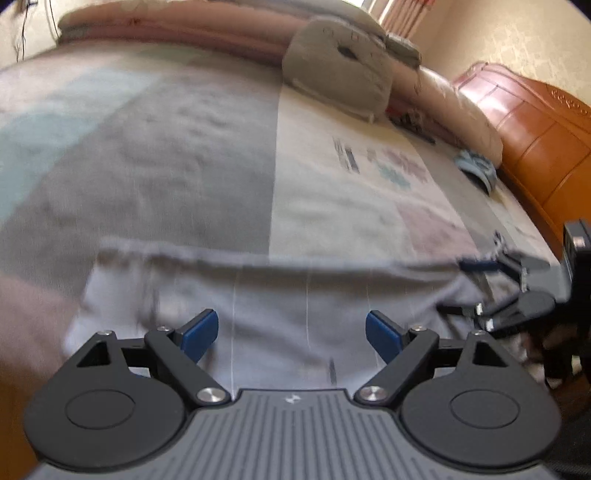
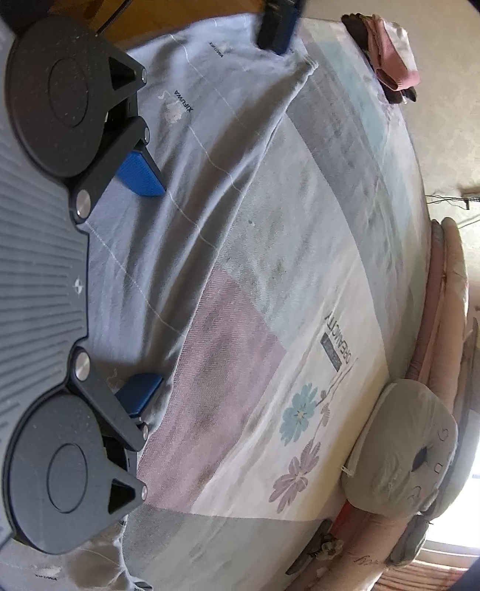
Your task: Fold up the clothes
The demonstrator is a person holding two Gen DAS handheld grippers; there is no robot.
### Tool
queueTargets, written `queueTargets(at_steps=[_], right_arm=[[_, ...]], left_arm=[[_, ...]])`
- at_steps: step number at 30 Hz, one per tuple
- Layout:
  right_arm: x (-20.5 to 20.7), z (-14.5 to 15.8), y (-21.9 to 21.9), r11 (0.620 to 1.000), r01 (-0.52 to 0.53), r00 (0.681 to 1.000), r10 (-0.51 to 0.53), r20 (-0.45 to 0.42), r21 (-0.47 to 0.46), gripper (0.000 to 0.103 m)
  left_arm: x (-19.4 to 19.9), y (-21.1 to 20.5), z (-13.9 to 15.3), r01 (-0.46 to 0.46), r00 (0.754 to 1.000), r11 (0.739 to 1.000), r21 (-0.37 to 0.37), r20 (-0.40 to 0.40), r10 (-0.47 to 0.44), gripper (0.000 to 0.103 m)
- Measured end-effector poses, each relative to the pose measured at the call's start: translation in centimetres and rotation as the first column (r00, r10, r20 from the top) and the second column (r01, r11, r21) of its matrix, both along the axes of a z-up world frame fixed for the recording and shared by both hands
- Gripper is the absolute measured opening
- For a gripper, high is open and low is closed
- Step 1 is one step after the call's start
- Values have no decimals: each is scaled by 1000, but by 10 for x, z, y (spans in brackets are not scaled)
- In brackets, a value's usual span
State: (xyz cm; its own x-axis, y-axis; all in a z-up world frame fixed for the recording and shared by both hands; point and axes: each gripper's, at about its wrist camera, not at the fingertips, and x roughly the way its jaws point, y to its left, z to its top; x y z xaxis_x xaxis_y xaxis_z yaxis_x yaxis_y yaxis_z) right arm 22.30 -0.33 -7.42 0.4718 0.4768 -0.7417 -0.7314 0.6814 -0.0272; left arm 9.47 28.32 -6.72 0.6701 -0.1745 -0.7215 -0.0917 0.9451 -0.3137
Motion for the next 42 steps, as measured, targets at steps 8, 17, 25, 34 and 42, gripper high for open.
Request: queueTargets(at_steps=[8, 17, 25, 34, 42], right_arm=[[-10, 24, -18, 998, -52, 999, 52, -13, -36, 103], [-21, 21, -105, 999, -27, 999, 26, -45, -36, 103], [-29, 1, -175, 994, -103, 994, 102, -33, -35, 103], [0, 8, -237, 1000, -5, 999, 6, -51, 18, 103], [-18, -7, -266, 997, 52, 999, -52, -11, 60, 103]], left_arm=[[17, -7, 16, -15, 999, 1000, -14, 33, 15, 87], [31, -70, 10, 4, 1000, 999, 44, 4, -4, 87], [25, -105, 4, -128, 979, 964, 234, -127, 161, 87], [75, -192, 32, 102, 995, 979, 176, -30, -98, 87], [128, -265, 32, 335, 942, 939, 76, 3, -336, 87]])
